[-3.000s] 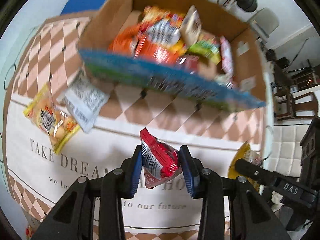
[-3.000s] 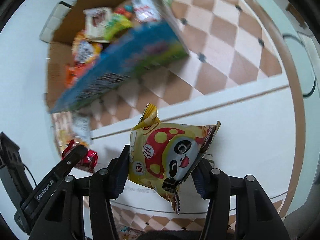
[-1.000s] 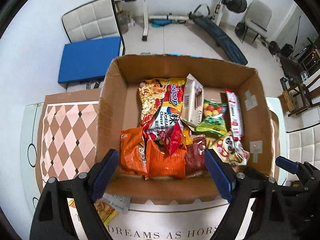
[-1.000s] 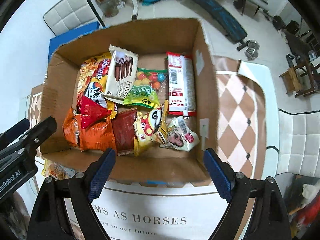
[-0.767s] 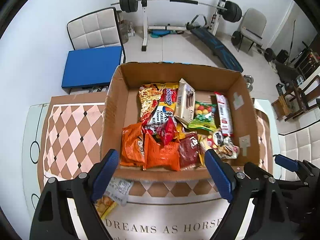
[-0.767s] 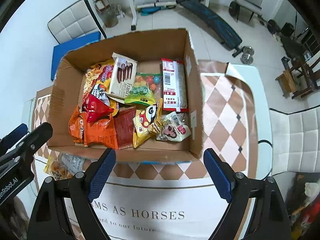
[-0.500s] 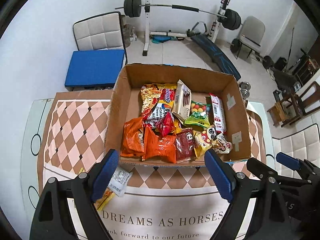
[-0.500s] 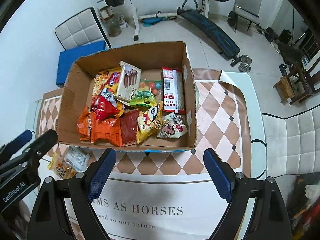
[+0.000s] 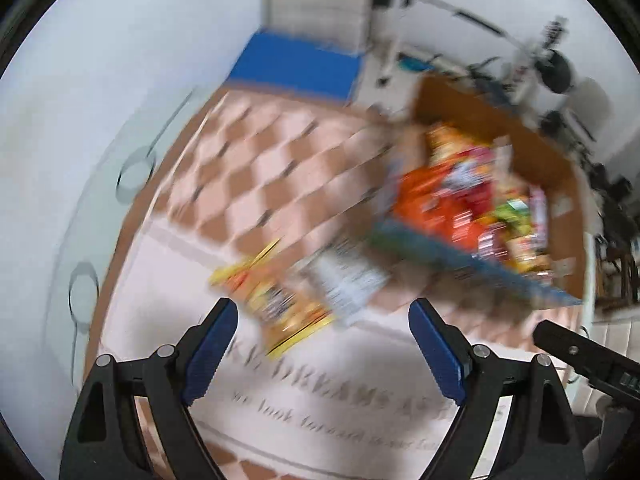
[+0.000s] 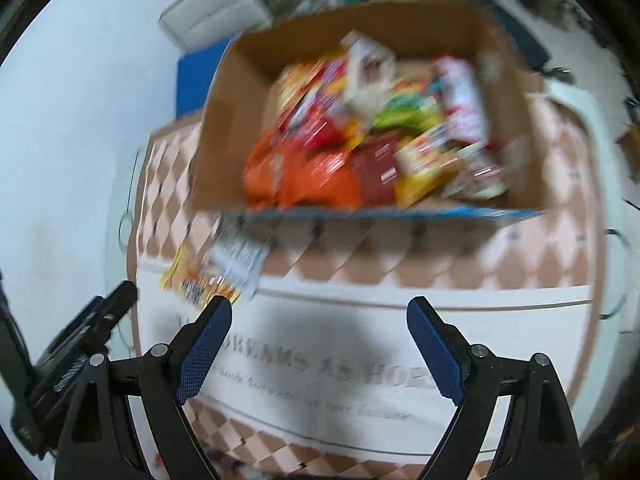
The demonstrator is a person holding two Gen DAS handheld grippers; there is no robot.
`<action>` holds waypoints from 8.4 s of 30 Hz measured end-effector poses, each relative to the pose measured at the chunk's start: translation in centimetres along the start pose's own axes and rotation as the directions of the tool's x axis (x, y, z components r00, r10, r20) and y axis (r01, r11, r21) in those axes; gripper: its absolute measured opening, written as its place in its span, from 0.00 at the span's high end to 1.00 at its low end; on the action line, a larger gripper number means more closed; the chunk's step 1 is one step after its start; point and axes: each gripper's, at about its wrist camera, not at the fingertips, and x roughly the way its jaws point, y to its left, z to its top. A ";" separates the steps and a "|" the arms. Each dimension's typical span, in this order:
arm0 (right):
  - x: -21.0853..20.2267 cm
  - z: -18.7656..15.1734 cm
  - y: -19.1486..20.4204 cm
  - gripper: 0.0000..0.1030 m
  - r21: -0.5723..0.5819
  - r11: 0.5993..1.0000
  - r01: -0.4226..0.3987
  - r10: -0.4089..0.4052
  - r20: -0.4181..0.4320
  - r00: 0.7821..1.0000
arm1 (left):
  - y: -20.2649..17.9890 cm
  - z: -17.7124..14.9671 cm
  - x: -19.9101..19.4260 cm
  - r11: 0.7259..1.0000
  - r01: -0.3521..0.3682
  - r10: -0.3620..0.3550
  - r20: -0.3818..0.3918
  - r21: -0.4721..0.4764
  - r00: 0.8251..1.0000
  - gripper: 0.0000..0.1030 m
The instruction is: Organize snacks
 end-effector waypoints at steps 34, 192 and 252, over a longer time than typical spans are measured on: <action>22.3 0.9 15.6 0.12 -0.651 0.736 0.186 -0.261 -0.020 0.965 | 10.8 -4.9 14.7 0.980 0.006 -0.048 -0.207 -0.201 0.977 0.25; 7.2 25.8 -9.1 0.12 -0.033 0.969 0.246 -0.248 -0.092 0.964 | -22.1 20.1 14.3 0.922 0.053 0.044 -0.238 0.384 0.970 0.38; -17.9 -9.9 -4.6 0.11 0.012 0.962 0.273 -0.256 0.385 0.887 | -12.5 -5.8 -15.4 0.919 0.115 -0.214 0.233 0.378 0.949 0.14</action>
